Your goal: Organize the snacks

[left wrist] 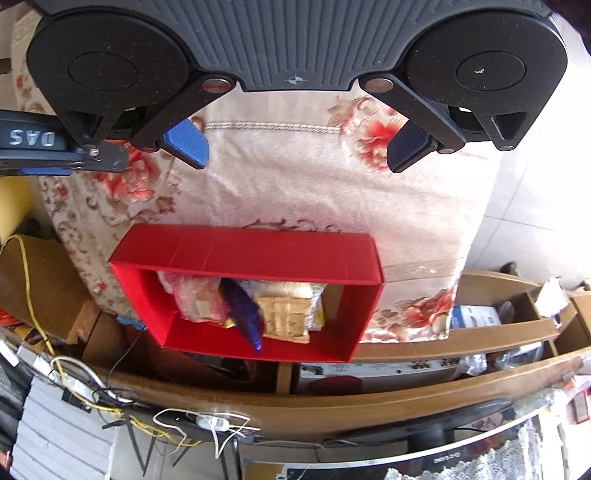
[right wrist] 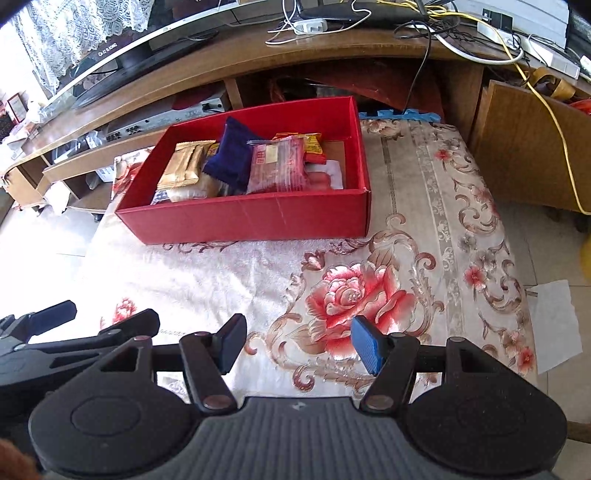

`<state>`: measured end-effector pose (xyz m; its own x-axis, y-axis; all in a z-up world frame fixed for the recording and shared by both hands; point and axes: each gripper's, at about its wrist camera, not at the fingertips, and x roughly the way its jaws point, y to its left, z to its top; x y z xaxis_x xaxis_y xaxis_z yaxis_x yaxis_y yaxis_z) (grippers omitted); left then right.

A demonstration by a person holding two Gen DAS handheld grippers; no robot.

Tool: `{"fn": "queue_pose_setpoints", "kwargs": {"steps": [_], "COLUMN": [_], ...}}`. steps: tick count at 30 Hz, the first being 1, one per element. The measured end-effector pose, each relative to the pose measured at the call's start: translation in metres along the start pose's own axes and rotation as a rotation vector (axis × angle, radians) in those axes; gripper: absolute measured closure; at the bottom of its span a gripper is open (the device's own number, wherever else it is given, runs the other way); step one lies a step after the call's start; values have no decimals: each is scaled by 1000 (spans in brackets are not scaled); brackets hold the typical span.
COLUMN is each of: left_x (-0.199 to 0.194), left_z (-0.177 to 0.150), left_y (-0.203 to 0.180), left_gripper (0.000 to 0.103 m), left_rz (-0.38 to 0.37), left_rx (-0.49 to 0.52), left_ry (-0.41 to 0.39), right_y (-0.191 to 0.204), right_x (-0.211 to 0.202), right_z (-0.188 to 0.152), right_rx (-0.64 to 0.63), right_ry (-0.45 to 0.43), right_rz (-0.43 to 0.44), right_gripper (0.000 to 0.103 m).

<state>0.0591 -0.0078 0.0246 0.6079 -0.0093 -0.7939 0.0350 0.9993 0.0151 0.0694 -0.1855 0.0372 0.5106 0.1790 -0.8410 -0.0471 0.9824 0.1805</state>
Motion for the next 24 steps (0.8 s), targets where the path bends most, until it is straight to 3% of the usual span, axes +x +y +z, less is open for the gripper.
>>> {"fn": "queue_pose_setpoints", "kwargs": {"steps": [24], "left_x": [-5], "left_z": [-5], "left_y": [0], "left_gripper": [3], "left_rz": [25], "left_rx": [7], "left_ry": [25], "right_y": [4], "right_x": [-3], "right_z": [-9], "right_rx": [-20], "right_ry": [10], "right_rz": [-4], "right_gripper": [43]}}
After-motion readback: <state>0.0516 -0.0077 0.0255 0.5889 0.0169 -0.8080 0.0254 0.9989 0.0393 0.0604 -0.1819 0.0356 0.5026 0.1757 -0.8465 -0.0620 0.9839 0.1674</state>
